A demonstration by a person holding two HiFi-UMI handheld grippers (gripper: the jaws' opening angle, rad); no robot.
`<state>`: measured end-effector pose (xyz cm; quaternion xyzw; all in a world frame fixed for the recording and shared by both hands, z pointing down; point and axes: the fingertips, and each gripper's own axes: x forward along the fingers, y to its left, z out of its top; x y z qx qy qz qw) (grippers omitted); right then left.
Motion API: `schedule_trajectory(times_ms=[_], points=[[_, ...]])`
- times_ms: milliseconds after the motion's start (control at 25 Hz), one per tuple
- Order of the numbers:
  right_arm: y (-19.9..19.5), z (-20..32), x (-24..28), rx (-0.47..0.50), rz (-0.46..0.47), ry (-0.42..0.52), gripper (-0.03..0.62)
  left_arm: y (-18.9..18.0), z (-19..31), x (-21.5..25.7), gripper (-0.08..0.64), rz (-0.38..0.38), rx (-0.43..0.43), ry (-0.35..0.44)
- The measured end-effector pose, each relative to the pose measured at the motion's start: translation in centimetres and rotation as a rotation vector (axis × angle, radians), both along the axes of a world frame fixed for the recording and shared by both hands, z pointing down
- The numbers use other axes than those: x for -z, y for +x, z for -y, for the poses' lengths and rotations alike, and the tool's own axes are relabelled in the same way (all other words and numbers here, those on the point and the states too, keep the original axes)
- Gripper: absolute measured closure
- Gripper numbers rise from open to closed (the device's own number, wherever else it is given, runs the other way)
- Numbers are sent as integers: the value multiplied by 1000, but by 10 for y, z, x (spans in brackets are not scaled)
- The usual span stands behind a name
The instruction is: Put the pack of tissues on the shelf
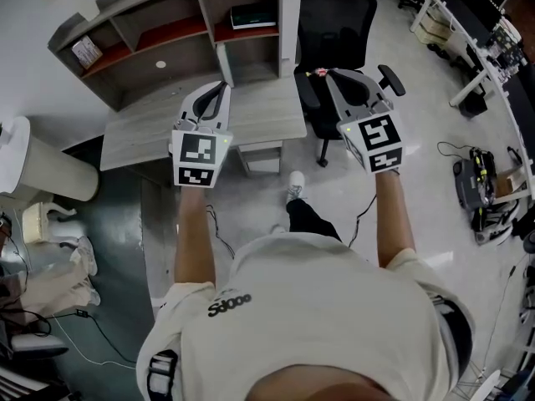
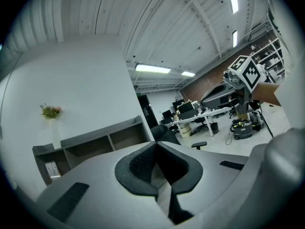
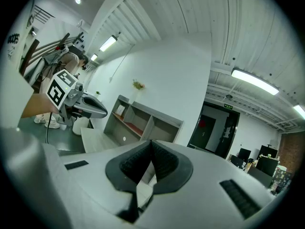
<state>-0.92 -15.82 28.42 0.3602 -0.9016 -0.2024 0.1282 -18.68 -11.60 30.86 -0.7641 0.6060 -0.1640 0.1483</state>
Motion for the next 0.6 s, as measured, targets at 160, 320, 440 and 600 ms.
schedule_trajectory(times_ms=[160,320,440,600], points=[[-3,0,-2,1,-24,-10,586,-2,3,3,541,1,-2,5],[-4,2,-2,-4,-18,-4,586,-4,7,5,541,0,-6,10],[-3,3,1,-6,-6,3,586,-3,9,6,541,2,-12,12],[-4,4,2,-8,-16,-15,586,-7,13,11,541,5,-15,18]])
